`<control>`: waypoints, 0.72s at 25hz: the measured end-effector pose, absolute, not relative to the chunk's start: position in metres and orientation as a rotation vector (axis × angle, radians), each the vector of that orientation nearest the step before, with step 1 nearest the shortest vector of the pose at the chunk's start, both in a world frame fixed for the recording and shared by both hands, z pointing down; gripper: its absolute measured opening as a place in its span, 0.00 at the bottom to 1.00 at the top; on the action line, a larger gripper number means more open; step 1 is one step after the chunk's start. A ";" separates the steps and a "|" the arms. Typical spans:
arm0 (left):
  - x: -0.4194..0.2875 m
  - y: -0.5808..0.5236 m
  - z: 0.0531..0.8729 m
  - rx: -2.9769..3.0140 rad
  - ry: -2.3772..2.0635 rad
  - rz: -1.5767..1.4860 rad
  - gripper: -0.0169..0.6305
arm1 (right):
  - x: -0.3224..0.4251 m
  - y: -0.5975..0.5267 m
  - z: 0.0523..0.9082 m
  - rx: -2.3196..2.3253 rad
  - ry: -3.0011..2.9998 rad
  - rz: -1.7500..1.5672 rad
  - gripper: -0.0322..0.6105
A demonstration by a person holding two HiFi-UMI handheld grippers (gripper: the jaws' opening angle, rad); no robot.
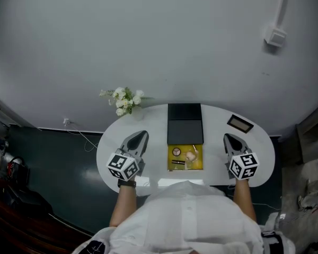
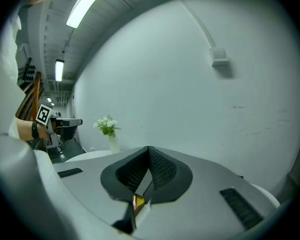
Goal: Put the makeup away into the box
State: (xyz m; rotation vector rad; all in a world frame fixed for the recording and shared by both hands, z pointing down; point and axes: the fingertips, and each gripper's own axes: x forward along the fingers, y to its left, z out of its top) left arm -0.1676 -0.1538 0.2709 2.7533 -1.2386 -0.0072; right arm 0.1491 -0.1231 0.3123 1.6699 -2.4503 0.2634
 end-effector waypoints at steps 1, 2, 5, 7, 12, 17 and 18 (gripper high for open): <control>-0.168 -0.153 0.270 2.753 -1.245 -0.011 0.06 | 0.150 -0.123 0.310 1.669 -2.453 0.259 0.07; -0.169 -0.153 0.268 2.752 -1.252 -0.015 0.06 | 0.151 -0.122 0.309 1.668 -2.454 0.254 0.07; -0.170 -0.152 0.267 2.745 -1.272 -0.028 0.06 | 0.153 -0.122 0.305 1.657 -2.460 0.238 0.07; -0.170 -0.151 0.266 2.740 -1.284 -0.034 0.06 | 0.155 -0.122 0.302 1.652 -2.467 0.228 0.07; -0.168 -0.148 0.266 2.719 -1.321 -0.050 0.06 | 0.162 -0.120 0.299 1.636 -2.477 0.210 0.07; -0.160 -0.142 0.260 2.706 -1.366 -0.080 0.06 | 0.176 -0.114 0.295 1.611 -2.491 0.188 0.07; -0.158 -0.140 0.259 2.705 -1.374 -0.084 0.06 | 0.178 -0.112 0.293 1.606 -2.495 0.184 0.07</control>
